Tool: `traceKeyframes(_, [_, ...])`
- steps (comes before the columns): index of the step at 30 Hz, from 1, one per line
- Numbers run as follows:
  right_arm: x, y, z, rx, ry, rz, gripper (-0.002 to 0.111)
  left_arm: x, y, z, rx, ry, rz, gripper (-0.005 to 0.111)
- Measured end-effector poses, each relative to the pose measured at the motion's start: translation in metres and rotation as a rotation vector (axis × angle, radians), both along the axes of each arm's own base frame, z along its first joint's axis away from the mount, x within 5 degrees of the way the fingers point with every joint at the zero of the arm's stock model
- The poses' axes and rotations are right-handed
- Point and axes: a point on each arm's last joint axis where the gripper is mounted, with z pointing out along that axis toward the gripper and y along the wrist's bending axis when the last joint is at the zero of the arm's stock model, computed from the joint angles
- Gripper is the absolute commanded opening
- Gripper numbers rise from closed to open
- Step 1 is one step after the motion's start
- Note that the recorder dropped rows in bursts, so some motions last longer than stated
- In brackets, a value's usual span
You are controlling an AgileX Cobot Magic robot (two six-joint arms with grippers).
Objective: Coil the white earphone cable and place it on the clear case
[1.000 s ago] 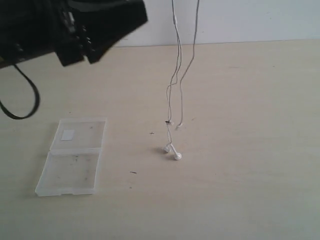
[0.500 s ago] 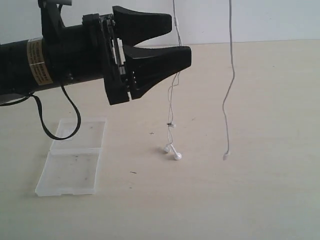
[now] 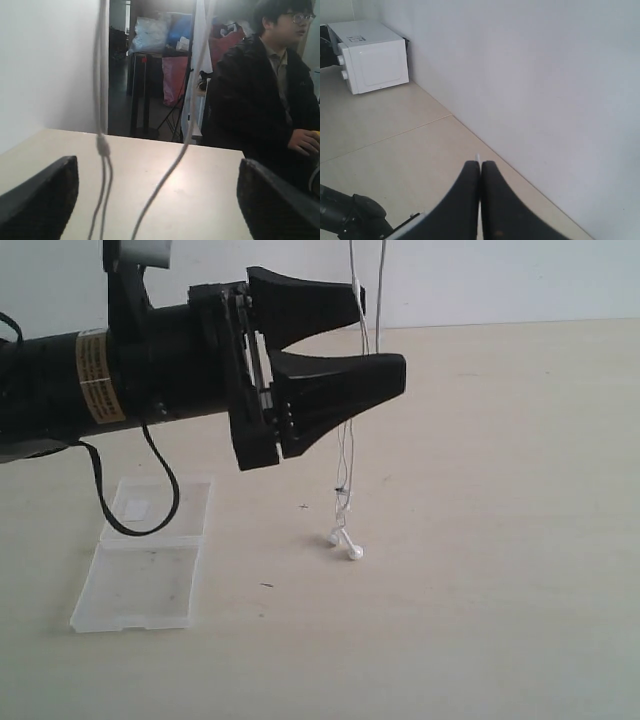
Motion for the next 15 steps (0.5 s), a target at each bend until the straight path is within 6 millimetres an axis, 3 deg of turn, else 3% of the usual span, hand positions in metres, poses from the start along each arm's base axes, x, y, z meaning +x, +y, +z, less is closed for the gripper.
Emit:
traceKeyframes(6, [0.0,0.0,0.0,0.0,0.0,0.0,0.0,-0.003,-0.014,-0.007,0.027,0.009,0.02,0.082])
traceKeyframes(15, [0.0,0.0,0.0,0.0,0.0,0.0,0.0,0.006,-0.025,-0.039,0.06,0.081,0.04,0.082])
